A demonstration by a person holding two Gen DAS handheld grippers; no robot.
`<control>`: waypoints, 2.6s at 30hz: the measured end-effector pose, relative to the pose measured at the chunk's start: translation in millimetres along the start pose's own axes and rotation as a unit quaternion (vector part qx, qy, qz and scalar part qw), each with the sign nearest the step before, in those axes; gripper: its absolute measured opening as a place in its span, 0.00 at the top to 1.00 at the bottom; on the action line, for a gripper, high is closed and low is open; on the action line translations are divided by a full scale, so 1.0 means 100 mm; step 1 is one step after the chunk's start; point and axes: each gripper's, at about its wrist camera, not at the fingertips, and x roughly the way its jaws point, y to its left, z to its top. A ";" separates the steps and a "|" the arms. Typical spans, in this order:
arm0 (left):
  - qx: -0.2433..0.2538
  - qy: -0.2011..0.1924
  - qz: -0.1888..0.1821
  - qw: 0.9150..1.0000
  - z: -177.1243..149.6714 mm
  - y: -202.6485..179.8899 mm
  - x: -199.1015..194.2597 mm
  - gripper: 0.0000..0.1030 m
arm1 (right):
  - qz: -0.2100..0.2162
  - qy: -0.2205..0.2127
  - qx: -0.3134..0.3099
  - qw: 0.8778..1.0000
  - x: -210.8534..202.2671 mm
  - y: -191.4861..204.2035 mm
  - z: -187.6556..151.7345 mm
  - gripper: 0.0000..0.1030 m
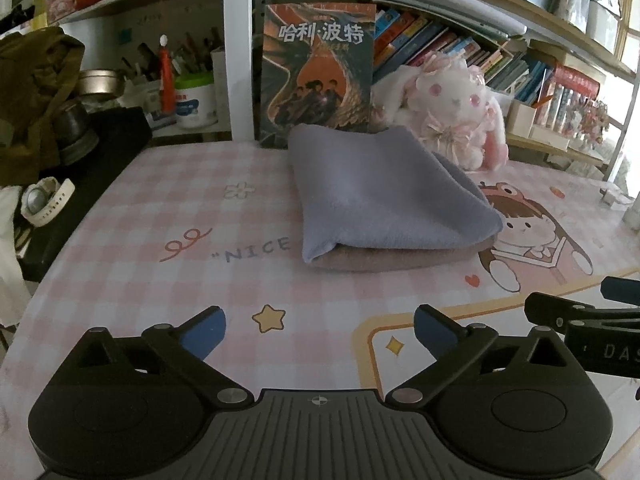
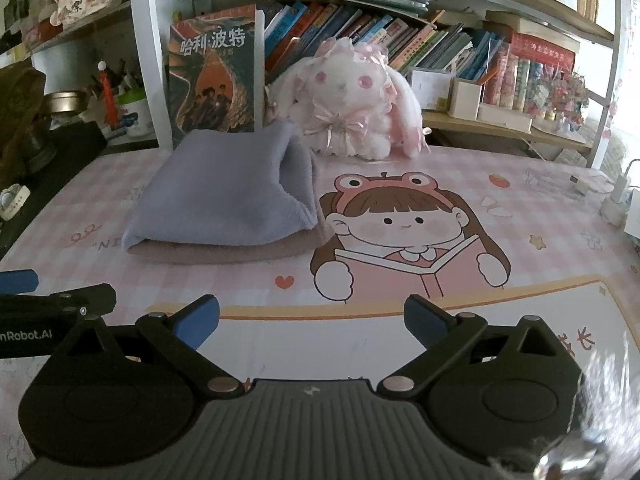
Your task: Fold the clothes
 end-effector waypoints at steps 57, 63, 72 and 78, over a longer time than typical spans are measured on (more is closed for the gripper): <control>0.003 0.022 -0.005 1.000 -0.03 0.02 0.03 0.01 | -0.004 0.024 0.004 1.000 0.05 0.02 -0.04 0.00; 0.001 0.020 0.000 1.000 -0.03 0.02 0.04 0.00 | -0.004 0.025 0.005 1.000 0.05 0.02 -0.04 0.00; 0.001 0.027 -0.004 1.000 -0.03 0.02 0.04 0.00 | -0.002 0.026 0.003 1.000 0.06 0.03 -0.04 0.00; -0.009 0.019 -0.010 1.000 -0.03 0.05 0.02 0.00 | -0.002 0.027 0.004 1.000 0.06 0.03 -0.04 0.00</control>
